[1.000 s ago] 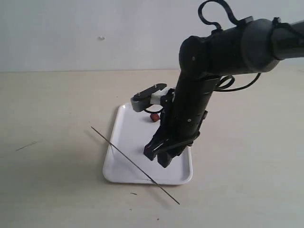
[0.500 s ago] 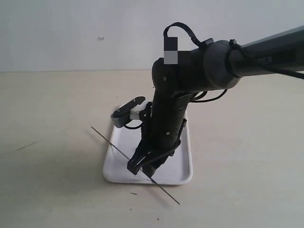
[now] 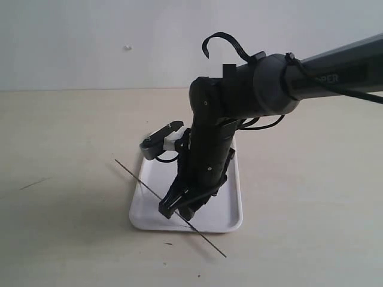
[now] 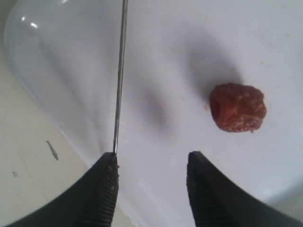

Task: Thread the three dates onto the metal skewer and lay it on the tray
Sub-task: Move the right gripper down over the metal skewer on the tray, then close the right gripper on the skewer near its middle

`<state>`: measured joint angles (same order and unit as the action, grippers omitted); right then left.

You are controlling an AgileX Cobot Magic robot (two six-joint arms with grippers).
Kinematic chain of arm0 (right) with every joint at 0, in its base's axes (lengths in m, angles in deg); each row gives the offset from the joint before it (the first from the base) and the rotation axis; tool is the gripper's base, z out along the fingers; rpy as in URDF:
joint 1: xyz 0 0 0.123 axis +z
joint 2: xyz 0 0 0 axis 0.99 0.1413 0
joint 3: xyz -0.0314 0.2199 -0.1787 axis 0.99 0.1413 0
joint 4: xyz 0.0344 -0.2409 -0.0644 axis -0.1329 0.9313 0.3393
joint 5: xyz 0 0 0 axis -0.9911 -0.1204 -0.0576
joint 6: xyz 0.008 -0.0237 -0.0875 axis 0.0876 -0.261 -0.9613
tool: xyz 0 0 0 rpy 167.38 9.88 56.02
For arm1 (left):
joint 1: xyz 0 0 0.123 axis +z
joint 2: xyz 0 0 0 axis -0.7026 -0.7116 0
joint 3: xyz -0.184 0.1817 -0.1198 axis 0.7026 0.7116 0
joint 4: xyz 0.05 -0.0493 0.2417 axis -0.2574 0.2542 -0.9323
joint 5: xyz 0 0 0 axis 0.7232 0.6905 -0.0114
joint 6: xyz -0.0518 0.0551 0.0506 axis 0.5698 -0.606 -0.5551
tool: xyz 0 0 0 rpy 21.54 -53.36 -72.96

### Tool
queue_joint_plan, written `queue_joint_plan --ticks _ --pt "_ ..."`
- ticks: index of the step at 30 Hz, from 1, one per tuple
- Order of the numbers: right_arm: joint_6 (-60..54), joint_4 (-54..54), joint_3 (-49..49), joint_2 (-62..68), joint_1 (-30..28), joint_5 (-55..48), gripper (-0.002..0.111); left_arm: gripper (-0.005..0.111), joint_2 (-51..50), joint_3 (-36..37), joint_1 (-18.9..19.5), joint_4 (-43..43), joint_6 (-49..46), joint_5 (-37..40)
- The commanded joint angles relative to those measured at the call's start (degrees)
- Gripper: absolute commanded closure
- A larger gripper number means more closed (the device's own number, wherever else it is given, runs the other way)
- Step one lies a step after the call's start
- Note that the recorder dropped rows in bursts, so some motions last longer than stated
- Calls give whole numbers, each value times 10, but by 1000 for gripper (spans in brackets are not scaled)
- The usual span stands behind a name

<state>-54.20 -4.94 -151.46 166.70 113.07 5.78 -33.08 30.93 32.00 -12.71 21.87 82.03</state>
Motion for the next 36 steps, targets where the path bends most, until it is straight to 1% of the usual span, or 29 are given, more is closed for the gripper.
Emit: queue_joint_plan --ticks 1,11,26,36 --pt "11 2 -4 1 1 -4 62 107 2 2 1 4 -2 1" --pt "16 1 -4 1 1 -31 62 107 2 2 1 4 -2 1" --pt "16 -21 -4 1 1 -23 62 107 2 2 1 4 -2 1" --pt "44 -4 -4 -7 2 -25 62 107 2 2 1 4 -2 1"
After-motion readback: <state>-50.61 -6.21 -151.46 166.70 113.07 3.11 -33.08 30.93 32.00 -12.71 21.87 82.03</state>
